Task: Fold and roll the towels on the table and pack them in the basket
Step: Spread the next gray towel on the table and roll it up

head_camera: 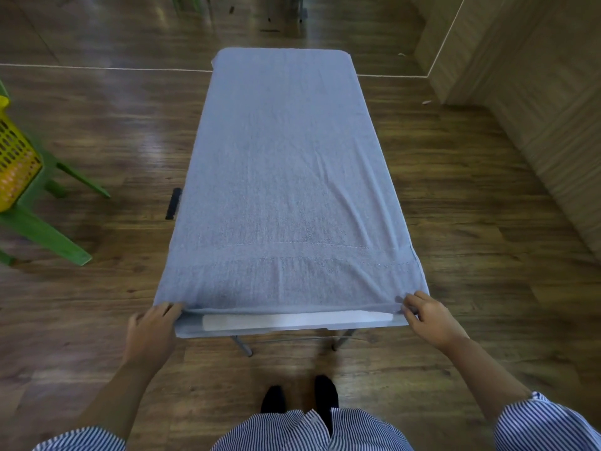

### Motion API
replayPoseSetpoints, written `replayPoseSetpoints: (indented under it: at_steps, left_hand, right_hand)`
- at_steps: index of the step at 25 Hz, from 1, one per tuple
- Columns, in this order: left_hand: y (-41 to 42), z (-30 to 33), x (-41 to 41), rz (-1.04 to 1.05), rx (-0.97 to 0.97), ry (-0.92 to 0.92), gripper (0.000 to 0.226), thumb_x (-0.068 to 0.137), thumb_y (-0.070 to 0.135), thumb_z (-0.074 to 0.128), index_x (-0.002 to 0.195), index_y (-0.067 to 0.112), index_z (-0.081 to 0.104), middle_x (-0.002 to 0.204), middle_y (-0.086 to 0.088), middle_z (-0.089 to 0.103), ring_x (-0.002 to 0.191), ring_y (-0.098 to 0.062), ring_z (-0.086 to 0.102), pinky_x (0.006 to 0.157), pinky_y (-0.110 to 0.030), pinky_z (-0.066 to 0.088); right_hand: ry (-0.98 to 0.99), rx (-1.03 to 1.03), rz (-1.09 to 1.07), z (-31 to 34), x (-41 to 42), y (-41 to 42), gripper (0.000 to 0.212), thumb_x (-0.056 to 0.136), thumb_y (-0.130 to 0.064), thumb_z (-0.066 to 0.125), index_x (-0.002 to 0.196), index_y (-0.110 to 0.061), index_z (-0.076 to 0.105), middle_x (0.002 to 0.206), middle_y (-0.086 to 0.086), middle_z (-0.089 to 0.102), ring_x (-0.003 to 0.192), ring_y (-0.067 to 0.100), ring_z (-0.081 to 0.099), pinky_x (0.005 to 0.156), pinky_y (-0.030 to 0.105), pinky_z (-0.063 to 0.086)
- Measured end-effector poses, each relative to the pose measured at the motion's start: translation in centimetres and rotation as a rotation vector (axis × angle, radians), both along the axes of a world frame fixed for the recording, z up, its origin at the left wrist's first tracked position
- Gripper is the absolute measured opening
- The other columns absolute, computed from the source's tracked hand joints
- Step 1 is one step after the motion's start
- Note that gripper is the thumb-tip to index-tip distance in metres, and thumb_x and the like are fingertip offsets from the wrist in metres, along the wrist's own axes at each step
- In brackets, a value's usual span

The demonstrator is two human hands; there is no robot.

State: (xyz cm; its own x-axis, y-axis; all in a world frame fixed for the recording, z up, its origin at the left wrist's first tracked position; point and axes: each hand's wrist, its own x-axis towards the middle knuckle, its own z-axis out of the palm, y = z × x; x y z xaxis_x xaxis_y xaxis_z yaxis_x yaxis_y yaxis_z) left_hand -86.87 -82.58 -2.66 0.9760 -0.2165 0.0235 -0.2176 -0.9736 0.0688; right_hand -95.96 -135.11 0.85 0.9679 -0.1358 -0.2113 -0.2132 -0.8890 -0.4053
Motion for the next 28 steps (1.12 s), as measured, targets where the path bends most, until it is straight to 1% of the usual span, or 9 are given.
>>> replayPoseSetpoints:
  at_steps: [6, 11, 14, 18, 20, 22, 24, 26, 28]
  left_hand:
    - [-0.9, 0.1, 2.1, 0.043, -0.026, 0.011, 0.046, 0.064, -0.013, 0.064, 0.096, 0.020, 0.067, 0.086, 0.004, 0.065, 0.082, -0.023, 0.064, 0.076, -0.044, 0.036]
    - [-0.6, -0.1, 1.7, 0.045, -0.052, -0.076, 0.013, 0.086, 0.010, 0.065, 0.082, 0.022, 0.065, 0.074, 0.006, 0.062, 0.068, -0.023, 0.061, 0.070, -0.041, 0.031]
    - [0.7, -0.7, 1.6, -0.045, 0.002, -0.064, 0.020, 0.083, 0.015, 0.046, 0.084, 0.026, 0.063, 0.070, 0.007, 0.063, 0.064, -0.024, 0.063, 0.070, -0.040, 0.028]
    - [1.7, -0.6, 2.7, -0.088, 0.007, -0.024, 0.028, 0.080, 0.007, 0.049, 0.085, 0.034, 0.057, 0.075, 0.014, 0.059, 0.071, -0.019, 0.062, 0.073, -0.040, 0.023]
    - [0.8, -0.1, 2.7, -0.090, -0.016, -0.084, 0.022, 0.082, 0.008, 0.049, 0.083, 0.029, 0.058, 0.077, 0.009, 0.057, 0.072, -0.022, 0.061, 0.073, -0.040, 0.026]
    - [-0.2, 0.2, 2.5, -0.073, -0.007, -0.140, 0.019, 0.078, 0.001, 0.062, 0.085, 0.019, 0.063, 0.083, 0.000, 0.059, 0.075, -0.027, 0.059, 0.069, -0.040, 0.029]
    - [-1.1, -0.3, 1.7, -0.063, -0.025, -0.133, 0.032, 0.067, -0.009, 0.069, 0.092, 0.011, 0.064, 0.092, -0.009, 0.060, 0.079, -0.031, 0.059, 0.065, -0.040, 0.034]
    - [-1.4, -0.8, 0.9, -0.092, -0.060, -0.156, 0.022, 0.077, 0.002, 0.055, 0.097, 0.006, 0.064, 0.098, -0.012, 0.060, 0.082, -0.035, 0.059, 0.063, -0.043, 0.043]
    - [-1.4, -1.1, 0.2, -0.115, -0.093, -0.178, 0.034, 0.085, 0.018, 0.041, 0.099, 0.002, 0.068, 0.102, -0.014, 0.062, 0.084, -0.035, 0.058, 0.066, -0.046, 0.047]
  right_hand:
    - [-0.072, -0.033, -0.082, -1.2, 0.8, 0.1, 0.007, 0.089, -0.010, 0.059, 0.084, -0.005, 0.057, 0.079, -0.001, 0.047, 0.065, 0.019, 0.049, 0.062, 0.030, 0.036]
    - [-0.092, -0.031, -0.122, -1.7, 0.7, -0.1, 0.013, 0.087, -0.006, 0.060, 0.078, -0.004, 0.051, 0.072, 0.000, 0.045, 0.059, 0.022, 0.048, 0.054, 0.030, 0.037]
    - [-0.101, -0.021, -0.119, -1.5, 0.7, -0.3, 0.018, 0.084, -0.005, 0.061, 0.073, -0.008, 0.048, 0.068, -0.003, 0.044, 0.054, 0.016, 0.045, 0.051, 0.029, 0.035]
    - [-0.103, -0.014, -0.122, -1.4, 0.8, -0.4, 0.017, 0.084, -0.005, 0.063, 0.075, -0.010, 0.049, 0.072, -0.005, 0.044, 0.055, 0.012, 0.046, 0.053, 0.026, 0.036]
    - [-0.141, -0.031, -0.116, -1.5, 0.7, 0.1, 0.007, 0.084, -0.004, 0.063, 0.084, -0.006, 0.056, 0.083, -0.001, 0.049, 0.061, 0.017, 0.050, 0.056, 0.028, 0.041]
    - [-0.184, -0.049, -0.109, -1.5, 0.4, 0.5, 0.006, 0.084, -0.003, 0.063, 0.090, -0.005, 0.061, 0.095, 0.001, 0.052, 0.066, 0.020, 0.055, 0.057, 0.032, 0.046]
    - [-0.217, -0.062, -0.096, -1.4, -0.1, 0.9, 0.008, 0.084, -0.001, 0.064, 0.091, -0.006, 0.066, 0.097, 0.000, 0.056, 0.065, 0.021, 0.060, 0.056, 0.033, 0.049]
    - [-0.248, -0.071, -0.058, -1.7, -0.8, 0.8, 0.014, 0.080, 0.001, 0.068, 0.092, -0.006, 0.069, 0.099, -0.001, 0.057, 0.061, 0.014, 0.058, 0.056, 0.032, 0.051]
    - [-0.257, -0.106, -0.005, -2.0, -1.3, 0.6, 0.027, 0.071, 0.003, 0.073, 0.097, -0.005, 0.069, 0.106, -0.002, 0.052, 0.062, 0.015, 0.061, 0.056, 0.030, 0.053]
